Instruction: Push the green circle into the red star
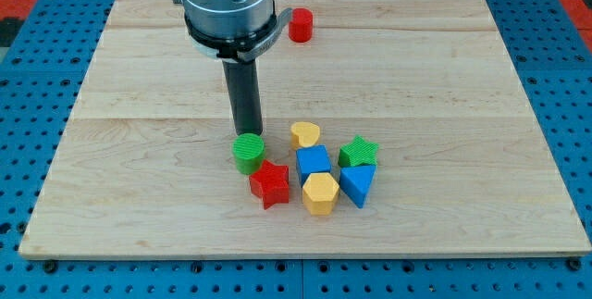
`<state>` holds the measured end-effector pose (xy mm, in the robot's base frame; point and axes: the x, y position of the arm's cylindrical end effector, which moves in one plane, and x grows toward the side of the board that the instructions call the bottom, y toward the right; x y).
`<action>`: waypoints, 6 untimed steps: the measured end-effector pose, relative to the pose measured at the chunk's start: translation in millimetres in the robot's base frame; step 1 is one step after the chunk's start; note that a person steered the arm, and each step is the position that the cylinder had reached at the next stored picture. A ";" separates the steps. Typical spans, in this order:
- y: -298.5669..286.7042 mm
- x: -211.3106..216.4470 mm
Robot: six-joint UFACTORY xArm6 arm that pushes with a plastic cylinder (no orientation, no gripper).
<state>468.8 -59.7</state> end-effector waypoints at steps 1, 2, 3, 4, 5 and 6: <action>-5.7 -10.4; -29.7 -25.5; -63.3 -20.2; -61.2 -3.6; -32.6 9.3; -10.4 19.5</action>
